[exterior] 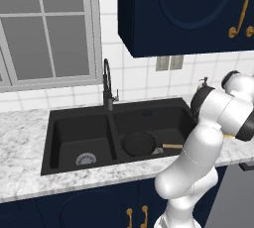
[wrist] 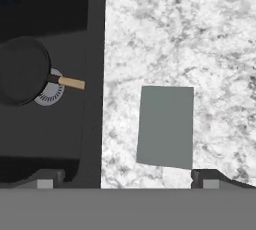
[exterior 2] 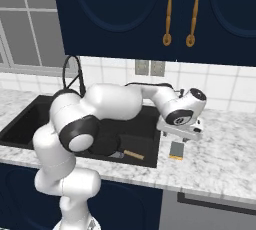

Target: Pick the pan and sponge and place them into the sink. Then turn on the water.

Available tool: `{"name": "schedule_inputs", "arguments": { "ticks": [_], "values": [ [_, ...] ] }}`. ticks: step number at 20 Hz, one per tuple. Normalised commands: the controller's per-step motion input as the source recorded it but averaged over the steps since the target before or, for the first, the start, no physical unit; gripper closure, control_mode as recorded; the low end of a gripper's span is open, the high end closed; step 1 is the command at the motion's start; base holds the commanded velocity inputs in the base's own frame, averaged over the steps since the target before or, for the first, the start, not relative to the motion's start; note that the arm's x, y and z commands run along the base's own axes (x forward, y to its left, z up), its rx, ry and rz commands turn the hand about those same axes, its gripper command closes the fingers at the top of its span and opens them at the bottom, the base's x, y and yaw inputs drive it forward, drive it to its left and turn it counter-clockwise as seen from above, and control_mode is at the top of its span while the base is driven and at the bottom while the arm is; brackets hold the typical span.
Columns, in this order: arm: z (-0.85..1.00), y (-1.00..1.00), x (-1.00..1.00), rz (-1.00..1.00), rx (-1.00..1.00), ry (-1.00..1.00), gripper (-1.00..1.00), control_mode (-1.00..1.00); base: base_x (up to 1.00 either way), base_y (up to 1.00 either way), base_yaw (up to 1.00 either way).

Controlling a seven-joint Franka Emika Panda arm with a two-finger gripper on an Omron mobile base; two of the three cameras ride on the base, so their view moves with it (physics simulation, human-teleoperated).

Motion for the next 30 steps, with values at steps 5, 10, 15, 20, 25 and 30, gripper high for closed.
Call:
{"name": "schedule_inputs", "arguments": {
  "ticks": [5, 10, 15, 20, 25, 30],
  "values": [
    [-0.10, 0.30, 0.17, 0.00, -0.24, 0.09, -1.00, -1.00, 0.00, 0.00, 0.00],
    [-0.10, 0.32, 0.28, 0.03, -0.14, 0.06, -1.00, -1.00, 0.00, 0.00, 0.00],
    [-0.07, -0.09, 0.03, 0.09, 0.00, 0.05, -1.00, -1.00, 0.00, 0.00, 0.00],
    [-0.06, -0.33, 0.00, 0.13, 0.00, 0.00, -1.00, -1.00, 0.00, 0.00, 0.00],
    [-0.02, -0.31, 0.00, 0.12, 0.00, 0.00, -1.00, -1.00, 0.00, 0.00, 0.00],
    [-0.16, -0.01, 0.00, 0.06, 0.00, 0.00, -1.00, -1.00, 0.00, 0.00, 0.00]
  ]
}}
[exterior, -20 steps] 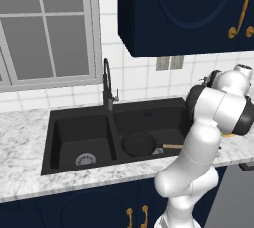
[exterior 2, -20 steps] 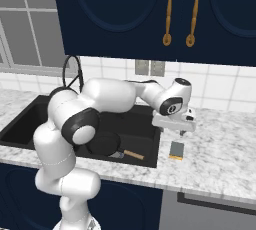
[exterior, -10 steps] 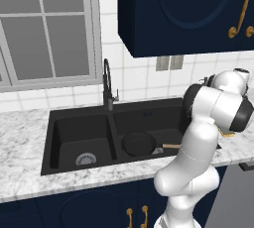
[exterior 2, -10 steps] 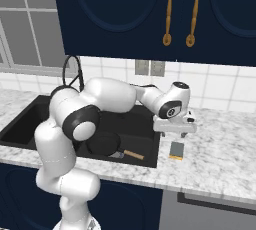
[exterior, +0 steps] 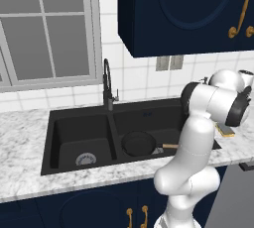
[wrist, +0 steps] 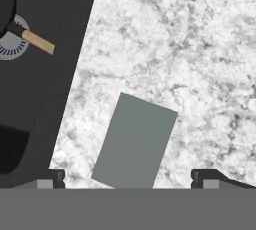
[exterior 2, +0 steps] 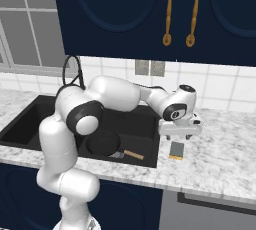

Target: Pick the pan and sponge and place them into the sink. Then turn on the water.

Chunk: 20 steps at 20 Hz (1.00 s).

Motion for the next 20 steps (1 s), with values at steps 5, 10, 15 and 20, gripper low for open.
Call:
{"name": "schedule_inputs", "arguments": {
  "ticks": [5, 10, 15, 20],
  "values": [
    [-0.26, 0.02, 0.00, 0.01, 0.00, 0.00, -1.00, -1.00, 0.00, 0.00, 0.00],
    [-0.12, 0.01, 0.03, -0.02, 0.00, 0.00, -1.00, -1.00, 0.00, 0.00, 0.00],
    [-0.01, 0.00, 0.12, -0.15, 0.00, 0.00, -1.00, -1.00, 0.00, 0.00, 0.00],
    [-0.12, 0.00, 0.00, -0.23, 0.00, 0.00, -1.00, -1.00, 0.00, 0.00, 0.00]
  ]
}}
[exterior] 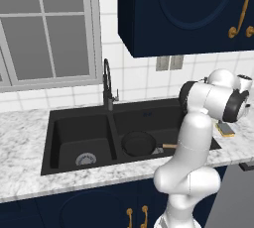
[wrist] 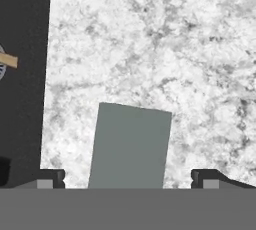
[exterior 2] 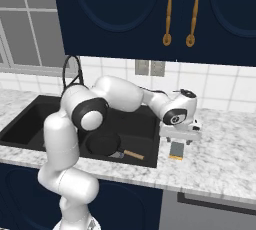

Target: Pick the pan and sponge and place them into the sink. Then turn on the water.

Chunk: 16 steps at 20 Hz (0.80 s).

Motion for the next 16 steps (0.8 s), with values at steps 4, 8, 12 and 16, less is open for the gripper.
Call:
{"name": "schedule_inputs", "arguments": {
  "ticks": [4, 8, 12, 16],
  "values": [
    [-0.26, 0.00, 0.00, -0.19, 0.00, 0.00, -1.00, -1.00, 0.00, 0.00, 0.00],
    [-0.28, 0.00, 0.00, -0.10, 0.00, -0.01, -1.00, -1.00, 0.00, 0.00, 0.00],
    [-0.33, 0.00, 0.00, -0.02, 0.00, -0.02, -1.00, -1.00, 0.00, 0.00, 0.00],
    [-0.27, 0.00, 0.00, 0.00, 0.00, -0.07, -1.00, -1.00, 0.00, 0.00, 0.00]
  ]
}}
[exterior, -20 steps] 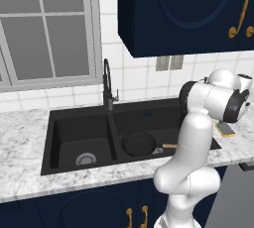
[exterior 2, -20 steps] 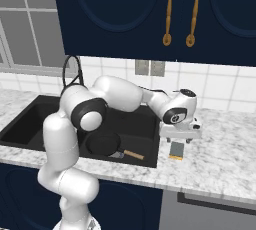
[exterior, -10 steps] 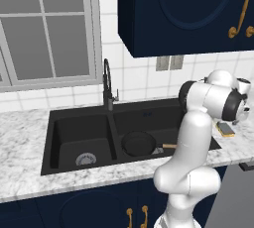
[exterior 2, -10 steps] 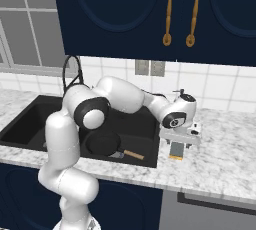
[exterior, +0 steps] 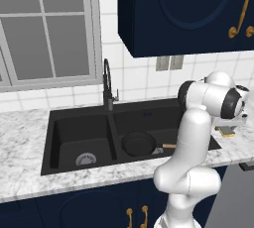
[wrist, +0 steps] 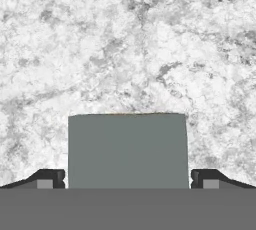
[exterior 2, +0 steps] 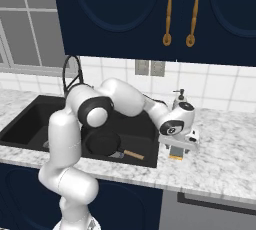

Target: Pick the pan and sponge and place them into the sink. Then turn on the water.

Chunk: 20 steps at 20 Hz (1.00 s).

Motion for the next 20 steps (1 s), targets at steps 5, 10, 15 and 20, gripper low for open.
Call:
{"name": "schedule_inputs", "arguments": {
  "ticks": [5, 10, 15, 20],
  "values": [
    [-0.18, 0.00, -0.01, 0.00, 0.00, -0.04, -1.00, -1.00, 0.00, 0.00, 0.00],
    [0.00, 0.00, 0.00, 0.00, 0.00, 0.00, 1.00, -1.00, 0.00, 0.00, 0.00],
    [0.00, 0.00, -0.05, 0.00, 0.00, -0.01, 1.00, -1.00, 0.00, 0.00, 0.00],
    [0.31, 0.56, -0.06, 0.01, 0.00, -0.18, 1.00, -1.00, 0.00, 0.00, 0.00]
  ]
}}
